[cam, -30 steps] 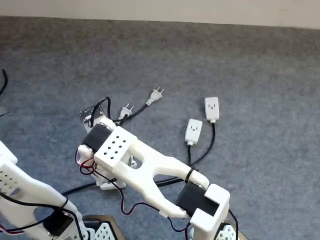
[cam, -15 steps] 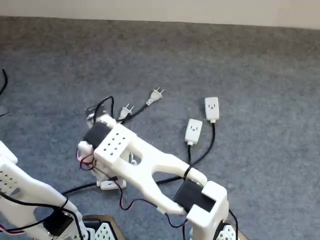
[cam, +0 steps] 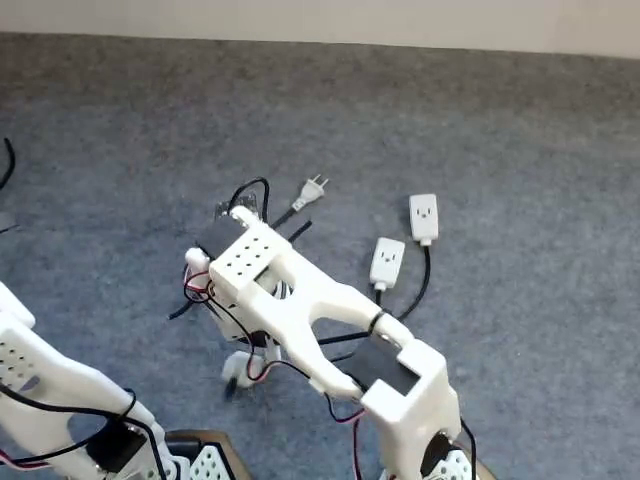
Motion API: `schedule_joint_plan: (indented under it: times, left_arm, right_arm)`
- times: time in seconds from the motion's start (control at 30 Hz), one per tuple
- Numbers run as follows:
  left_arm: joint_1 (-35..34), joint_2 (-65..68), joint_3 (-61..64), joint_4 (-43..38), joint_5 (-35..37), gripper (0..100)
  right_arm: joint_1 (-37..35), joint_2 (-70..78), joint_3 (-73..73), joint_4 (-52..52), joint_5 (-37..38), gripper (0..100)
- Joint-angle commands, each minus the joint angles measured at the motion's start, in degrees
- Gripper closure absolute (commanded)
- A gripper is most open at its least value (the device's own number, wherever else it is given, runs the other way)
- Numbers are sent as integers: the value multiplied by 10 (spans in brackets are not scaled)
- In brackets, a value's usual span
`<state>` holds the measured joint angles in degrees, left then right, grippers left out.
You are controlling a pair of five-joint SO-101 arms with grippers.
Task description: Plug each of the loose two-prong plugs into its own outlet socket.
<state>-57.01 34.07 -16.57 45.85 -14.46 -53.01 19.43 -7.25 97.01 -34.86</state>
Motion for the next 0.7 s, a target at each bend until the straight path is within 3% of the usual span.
schedule_joint_plan:
  times: [0.0, 0.13, 0.2, 0.37, 0.53, 0.6, 0.67]
  left_arm:
    - [-7, -7, -25, -7, -4, 546]
    - [-6, -7, -25, -4, -6, 546]
    - [-3, -10, -29, 34, -6, 546]
    - [45, -7, -153, 286, -77, 546]
    - [116, -10, -290, 520, -102, 546]
    - [147, -12, -320, 568, -98, 547]
    - [174, -21, -319, 566, -94, 547]
  right_arm:
    - [-5, -44, -37, 11, -4, 995]
    - [-1, -113, -43, 10, 34, 995]
    - [0, -162, -39, 7, 80, 995]
    - [58, -262, -4, 6, 263, 995]
    - [159, -343, 52, -7, 318, 995]
    - [191, -381, 105, -36, 345, 995]
    - [215, -434, 171, -82, 361, 995]
